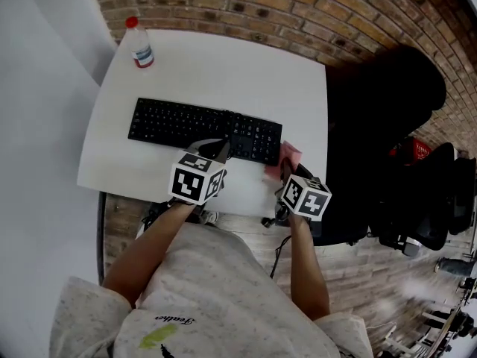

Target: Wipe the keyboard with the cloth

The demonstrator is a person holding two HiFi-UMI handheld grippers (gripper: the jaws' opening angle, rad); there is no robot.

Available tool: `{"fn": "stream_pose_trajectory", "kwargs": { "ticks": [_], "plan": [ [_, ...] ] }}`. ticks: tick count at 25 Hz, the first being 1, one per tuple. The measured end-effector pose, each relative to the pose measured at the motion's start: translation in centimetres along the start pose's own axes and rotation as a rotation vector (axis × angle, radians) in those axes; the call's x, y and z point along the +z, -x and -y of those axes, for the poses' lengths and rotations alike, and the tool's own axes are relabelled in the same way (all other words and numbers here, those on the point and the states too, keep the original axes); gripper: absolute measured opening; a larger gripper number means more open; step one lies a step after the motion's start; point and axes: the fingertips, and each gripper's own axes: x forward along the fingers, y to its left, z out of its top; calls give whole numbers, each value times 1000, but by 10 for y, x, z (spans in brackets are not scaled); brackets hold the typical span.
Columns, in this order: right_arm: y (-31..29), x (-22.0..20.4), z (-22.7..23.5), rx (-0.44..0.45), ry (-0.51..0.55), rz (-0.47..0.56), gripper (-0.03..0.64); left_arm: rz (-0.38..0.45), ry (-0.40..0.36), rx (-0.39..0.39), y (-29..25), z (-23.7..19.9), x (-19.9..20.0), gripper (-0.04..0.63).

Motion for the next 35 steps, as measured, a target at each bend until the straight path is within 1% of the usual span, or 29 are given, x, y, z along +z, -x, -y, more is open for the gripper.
{"fn": "stream_pose_trajectory", "kwargs": {
  "ticks": [10, 25, 35],
  "plan": [
    [-18, 17, -2, 19, 33, -5, 23, 28, 15, 23, -5, -15, 11, -6],
    [-47, 39, -2, 32, 78, -9, 23, 37, 30, 54, -12, -38, 20, -6],
    [-66, 54, -2, 37, 180, -30, 23, 46, 53, 83, -10, -55, 24, -6]
  ]
}}
